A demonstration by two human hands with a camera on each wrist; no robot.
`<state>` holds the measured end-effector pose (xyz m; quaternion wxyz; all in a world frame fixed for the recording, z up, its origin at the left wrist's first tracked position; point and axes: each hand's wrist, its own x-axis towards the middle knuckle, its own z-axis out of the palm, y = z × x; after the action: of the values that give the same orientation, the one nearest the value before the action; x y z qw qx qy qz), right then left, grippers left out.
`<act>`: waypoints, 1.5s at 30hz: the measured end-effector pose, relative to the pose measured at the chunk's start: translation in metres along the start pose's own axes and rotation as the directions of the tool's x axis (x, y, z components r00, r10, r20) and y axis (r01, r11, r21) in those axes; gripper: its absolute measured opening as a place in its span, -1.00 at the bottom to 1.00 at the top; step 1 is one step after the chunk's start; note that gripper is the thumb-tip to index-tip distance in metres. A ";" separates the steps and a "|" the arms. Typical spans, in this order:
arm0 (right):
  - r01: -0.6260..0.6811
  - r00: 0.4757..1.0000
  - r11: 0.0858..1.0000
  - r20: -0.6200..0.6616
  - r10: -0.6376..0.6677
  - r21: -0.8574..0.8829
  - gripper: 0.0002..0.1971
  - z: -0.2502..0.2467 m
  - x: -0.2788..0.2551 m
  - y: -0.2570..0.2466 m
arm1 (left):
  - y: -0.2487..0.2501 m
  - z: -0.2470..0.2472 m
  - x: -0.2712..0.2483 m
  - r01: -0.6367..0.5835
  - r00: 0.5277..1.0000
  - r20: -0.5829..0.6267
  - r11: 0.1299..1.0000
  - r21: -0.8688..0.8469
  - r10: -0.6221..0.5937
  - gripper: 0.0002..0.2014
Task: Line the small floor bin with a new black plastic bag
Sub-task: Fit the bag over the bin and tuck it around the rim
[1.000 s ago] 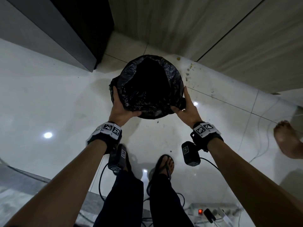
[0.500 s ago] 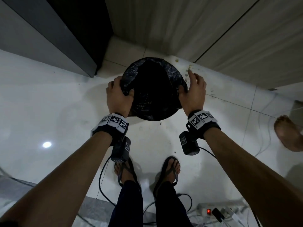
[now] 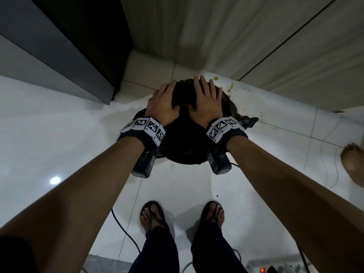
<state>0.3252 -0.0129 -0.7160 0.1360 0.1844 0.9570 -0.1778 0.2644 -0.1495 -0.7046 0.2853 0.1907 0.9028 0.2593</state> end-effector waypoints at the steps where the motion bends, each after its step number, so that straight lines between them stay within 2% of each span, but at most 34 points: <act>1: -0.004 1.000 1.000 0.001 0.004 -0.004 -0.16 -0.001 0.004 0.002 | -0.001 0.000 0.003 0.008 1.000 0.008 1.000 -0.014 -0.008 -0.22; 6: -0.008 0.999 1.000 0.036 0.008 -0.001 -0.26 -0.007 0.020 0.008 | -0.008 0.002 0.010 0.041 0.999 0.000 0.997 -0.057 -0.042 -0.24; 9: 0.026 0.999 1.000 -0.031 -0.026 -0.009 -0.26 -0.003 0.013 0.015 | -0.013 0.008 0.000 0.027 0.997 -0.070 0.999 -0.046 -0.031 -0.19; 13: -0.059 0.996 0.998 -0.071 0.059 0.001 -0.21 0.003 -0.010 0.034 | -0.026 0.019 -0.026 0.072 0.984 -0.151 0.990 -0.122 -0.090 -0.15; 18: -0.156 0.974 0.953 -0.119 0.191 0.259 -0.15 0.011 -0.047 0.058 | -0.043 0.042 -0.059 0.131 0.946 -0.222 0.906 -0.403 -0.235 -0.09; 22: -0.237 0.943 0.826 -0.082 0.322 0.511 -0.15 0.018 -0.066 0.069 | -0.052 0.057 -0.067 0.246 0.907 -0.157 0.796 -0.554 -0.390 -0.07; 25: -0.278 0.938 0.786 -0.020 0.346 0.553 -0.11 0.021 -0.073 0.068 | -0.051 0.062 -0.077 0.279 0.890 -0.135 0.755 -0.593 -0.435 -0.03; 28: -0.310 0.926 0.770 -0.006 0.378 0.558 -0.01 0.025 -0.088 0.064 | -0.046 0.066 -0.097 0.260 0.893 -0.151 0.760 -0.596 -0.424 -0.01; 32: -0.392 0.895 0.720 0.058 0.441 0.573 0.09 0.034 -0.115 0.065 | -0.042 0.071 -0.125 0.254 0.910 -0.118 0.759 -0.600 -0.398 0.13; 36: -0.446 0.872 0.680 0.112 0.476 0.582 -0.01 0.029 -0.135 0.064 | -0.038 0.067 -0.142 0.255 0.922 -0.086 0.760 -0.597 -0.377 0.16; 39: -0.432 0.886 0.722 0.101 0.453 0.540 -0.09 0.015 -0.147 0.061 | -0.037 0.056 -0.148 0.264 0.933 -0.055 0.780 -0.567 -0.356 0.12; 42: -0.377 0.916 0.767 0.085 0.393 0.519 -0.08 0.002 -0.152 0.065 | -0.040 0.043 -0.153 0.236 0.951 -0.042 0.811 -0.536 -0.305 0.08; 45: -0.392 0.918 0.754 0.165 0.361 0.527 -0.02 -0.005 -0.154 0.073 | -0.047 0.034 -0.154 0.267 0.949 -0.019 0.836 -0.480 -0.315 0.00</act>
<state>0.4915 0.0051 -0.6825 0.1353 0.3994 0.8042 -0.4188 0.3935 -0.2505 -0.6916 0.3147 -0.0368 0.8436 0.4335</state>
